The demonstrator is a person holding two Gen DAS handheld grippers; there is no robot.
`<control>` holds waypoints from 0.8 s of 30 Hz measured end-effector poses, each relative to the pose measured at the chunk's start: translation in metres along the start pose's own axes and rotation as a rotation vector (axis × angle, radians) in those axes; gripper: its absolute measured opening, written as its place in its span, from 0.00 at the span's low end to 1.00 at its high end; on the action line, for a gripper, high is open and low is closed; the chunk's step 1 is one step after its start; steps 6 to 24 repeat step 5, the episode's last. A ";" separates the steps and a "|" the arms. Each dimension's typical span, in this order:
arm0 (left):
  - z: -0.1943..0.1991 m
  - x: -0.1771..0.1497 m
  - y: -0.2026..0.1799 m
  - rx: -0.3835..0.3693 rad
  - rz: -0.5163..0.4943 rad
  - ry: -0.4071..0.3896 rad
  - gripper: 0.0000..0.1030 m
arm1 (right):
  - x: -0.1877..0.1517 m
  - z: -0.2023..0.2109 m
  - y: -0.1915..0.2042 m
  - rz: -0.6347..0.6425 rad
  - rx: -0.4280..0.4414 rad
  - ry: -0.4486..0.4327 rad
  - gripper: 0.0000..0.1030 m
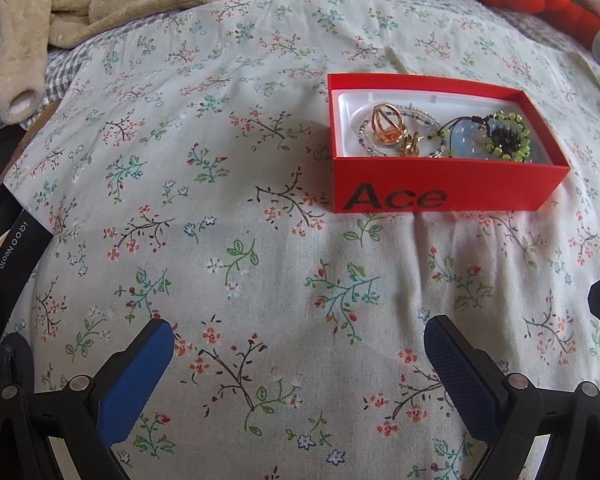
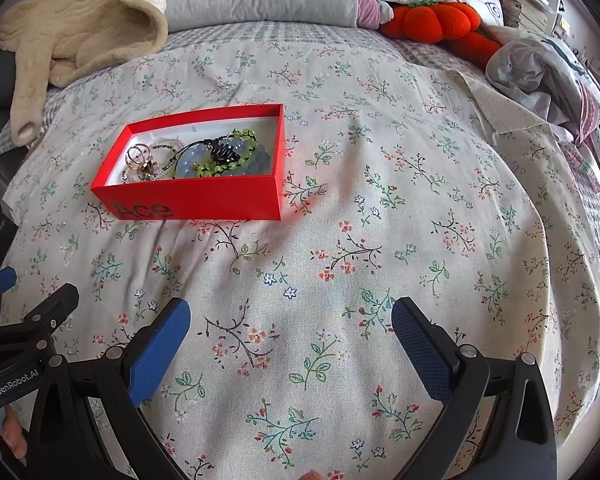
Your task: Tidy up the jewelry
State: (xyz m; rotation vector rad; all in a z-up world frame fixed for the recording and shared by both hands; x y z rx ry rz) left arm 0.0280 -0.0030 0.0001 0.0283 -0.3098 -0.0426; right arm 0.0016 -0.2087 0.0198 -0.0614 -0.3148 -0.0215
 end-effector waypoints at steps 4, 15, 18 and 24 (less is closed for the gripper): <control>-0.004 -0.003 0.001 0.008 0.010 0.005 1.00 | -0.002 -0.004 0.001 -0.008 0.002 0.012 0.99; -0.007 -0.004 0.002 0.004 0.014 0.005 1.00 | -0.004 -0.007 0.002 -0.015 0.000 0.015 0.99; -0.007 -0.004 0.002 0.004 0.014 0.005 1.00 | -0.004 -0.007 0.002 -0.015 0.000 0.015 0.99; -0.007 -0.004 0.002 0.004 0.014 0.005 1.00 | -0.004 -0.007 0.002 -0.015 0.000 0.015 0.99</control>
Point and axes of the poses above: each gripper's, at about its wrist camera, not at the fingertips, and z roughly against the way its jaws point, y to its left, x to its top, the point moved 1 cm from there along -z, roughly the way its jaws point, and after that the axes turned 14 degrees about y, right-handed, at the moved point
